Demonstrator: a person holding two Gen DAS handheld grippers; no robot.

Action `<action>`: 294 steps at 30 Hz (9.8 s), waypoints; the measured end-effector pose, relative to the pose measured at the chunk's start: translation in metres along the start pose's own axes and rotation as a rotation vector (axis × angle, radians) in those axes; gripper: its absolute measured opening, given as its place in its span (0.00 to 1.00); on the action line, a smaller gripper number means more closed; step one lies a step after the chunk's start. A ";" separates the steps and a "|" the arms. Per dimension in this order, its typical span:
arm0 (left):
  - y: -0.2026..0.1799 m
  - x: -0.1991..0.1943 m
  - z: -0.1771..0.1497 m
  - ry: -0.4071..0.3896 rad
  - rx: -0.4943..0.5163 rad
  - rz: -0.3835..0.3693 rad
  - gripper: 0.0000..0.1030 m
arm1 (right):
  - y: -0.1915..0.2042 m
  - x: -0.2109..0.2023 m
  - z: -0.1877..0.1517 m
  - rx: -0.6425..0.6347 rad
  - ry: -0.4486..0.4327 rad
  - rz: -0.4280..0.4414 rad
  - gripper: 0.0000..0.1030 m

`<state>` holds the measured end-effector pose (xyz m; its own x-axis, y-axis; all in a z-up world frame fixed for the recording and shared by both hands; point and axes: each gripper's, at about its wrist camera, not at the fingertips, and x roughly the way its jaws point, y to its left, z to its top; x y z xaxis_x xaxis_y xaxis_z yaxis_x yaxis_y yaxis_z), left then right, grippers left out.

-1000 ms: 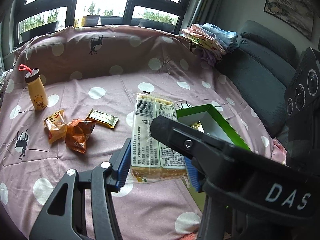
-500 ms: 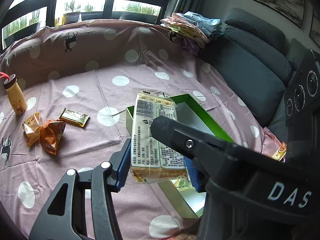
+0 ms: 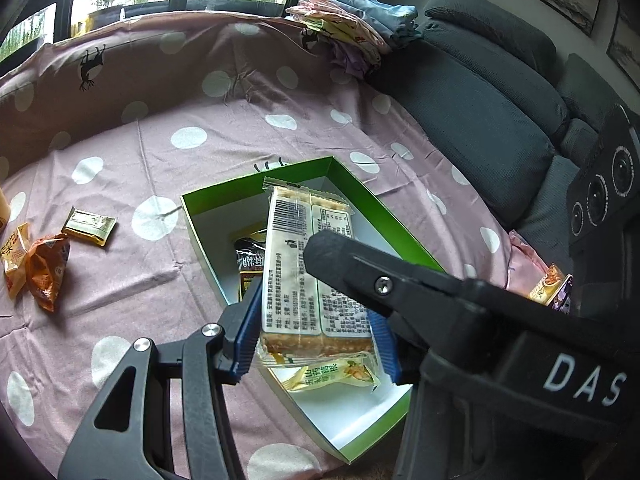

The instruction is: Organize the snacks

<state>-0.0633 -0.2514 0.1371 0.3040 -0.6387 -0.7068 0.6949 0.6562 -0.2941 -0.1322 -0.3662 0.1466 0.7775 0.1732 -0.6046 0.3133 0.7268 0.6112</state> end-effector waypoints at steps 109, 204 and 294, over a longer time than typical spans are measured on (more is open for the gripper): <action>0.142 -0.047 -0.007 -0.058 -0.313 0.068 0.82 | 0.041 0.037 0.000 -0.078 0.021 -0.200 0.47; 0.053 -0.079 -0.016 -0.156 -0.055 0.154 0.55 | 0.082 0.027 -0.027 -0.087 0.100 0.149 0.52; -0.018 0.121 0.020 0.255 0.048 -0.103 0.58 | -0.113 0.035 0.024 0.331 -0.049 -0.070 0.53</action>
<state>-0.0261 -0.3488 0.0697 0.0604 -0.5752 -0.8158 0.7453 0.5696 -0.3464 -0.1266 -0.4581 0.0688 0.7706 0.0927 -0.6305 0.5205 0.4794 0.7066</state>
